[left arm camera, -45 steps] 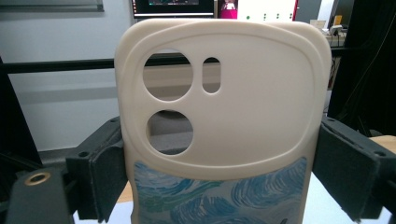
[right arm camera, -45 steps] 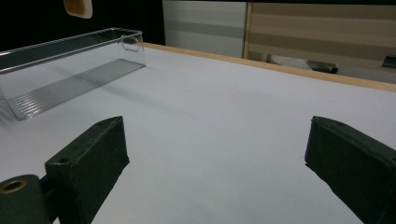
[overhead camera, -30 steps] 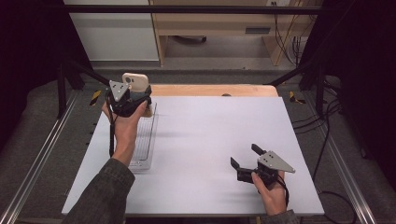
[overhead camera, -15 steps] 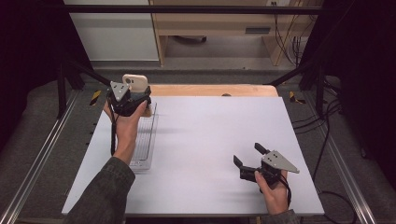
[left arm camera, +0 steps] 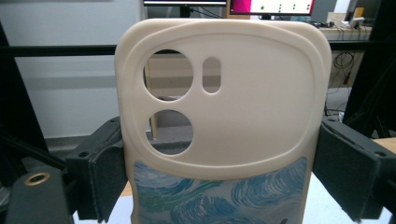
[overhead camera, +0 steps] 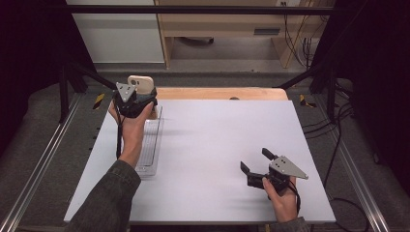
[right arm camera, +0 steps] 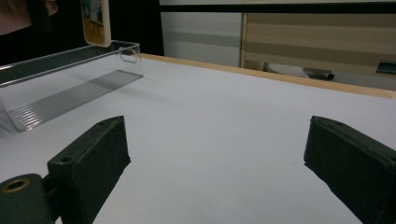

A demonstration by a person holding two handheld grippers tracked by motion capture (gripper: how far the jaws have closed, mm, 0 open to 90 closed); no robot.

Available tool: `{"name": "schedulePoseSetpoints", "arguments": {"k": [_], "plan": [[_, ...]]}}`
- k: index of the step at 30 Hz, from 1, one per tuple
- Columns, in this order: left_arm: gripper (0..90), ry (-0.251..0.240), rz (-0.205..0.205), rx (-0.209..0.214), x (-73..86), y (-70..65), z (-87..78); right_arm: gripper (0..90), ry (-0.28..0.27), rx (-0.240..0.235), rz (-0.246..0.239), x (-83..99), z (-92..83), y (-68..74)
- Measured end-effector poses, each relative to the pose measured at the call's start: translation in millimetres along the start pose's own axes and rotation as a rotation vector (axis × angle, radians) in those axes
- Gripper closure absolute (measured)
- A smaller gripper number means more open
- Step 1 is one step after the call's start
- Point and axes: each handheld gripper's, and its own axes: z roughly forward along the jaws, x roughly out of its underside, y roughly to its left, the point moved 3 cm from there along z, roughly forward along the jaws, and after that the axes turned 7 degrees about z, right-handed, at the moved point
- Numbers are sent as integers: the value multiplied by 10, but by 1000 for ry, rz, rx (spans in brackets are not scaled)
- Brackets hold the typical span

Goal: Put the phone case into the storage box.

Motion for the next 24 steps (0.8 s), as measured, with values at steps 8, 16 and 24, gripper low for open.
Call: {"name": "schedulePoseSetpoints", "arguments": {"k": [8, 16, 24], "plan": [[113, -15, 9, -33, -16, -8, 72, 63, 5, -1, -6, 9, 11, 21], [113, -10, 7, -42, 25, 20, 154, 65, 9, -2, -12, 15, 21, 21], [112, -4, 4, -82, 79, 51, 180, 64, 10, -6, -12, 18, 18, 23]]}}
